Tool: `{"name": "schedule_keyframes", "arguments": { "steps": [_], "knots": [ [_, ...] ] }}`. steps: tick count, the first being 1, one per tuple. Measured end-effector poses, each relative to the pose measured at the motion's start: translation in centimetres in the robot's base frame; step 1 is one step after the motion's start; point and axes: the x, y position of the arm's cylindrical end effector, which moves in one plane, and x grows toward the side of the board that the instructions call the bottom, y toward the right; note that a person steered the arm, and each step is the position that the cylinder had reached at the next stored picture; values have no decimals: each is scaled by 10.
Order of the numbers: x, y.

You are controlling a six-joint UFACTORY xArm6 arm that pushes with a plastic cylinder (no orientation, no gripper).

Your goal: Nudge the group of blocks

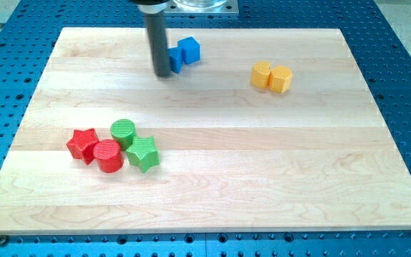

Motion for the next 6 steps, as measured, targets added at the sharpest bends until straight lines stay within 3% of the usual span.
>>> {"name": "schedule_keyframes", "arguments": {
  "steps": [1,2,4,5,6],
  "knots": [
    [52,-60],
    [140,-54],
    [183,-185],
    [190,-184],
    [273,-206]
  ]
}}
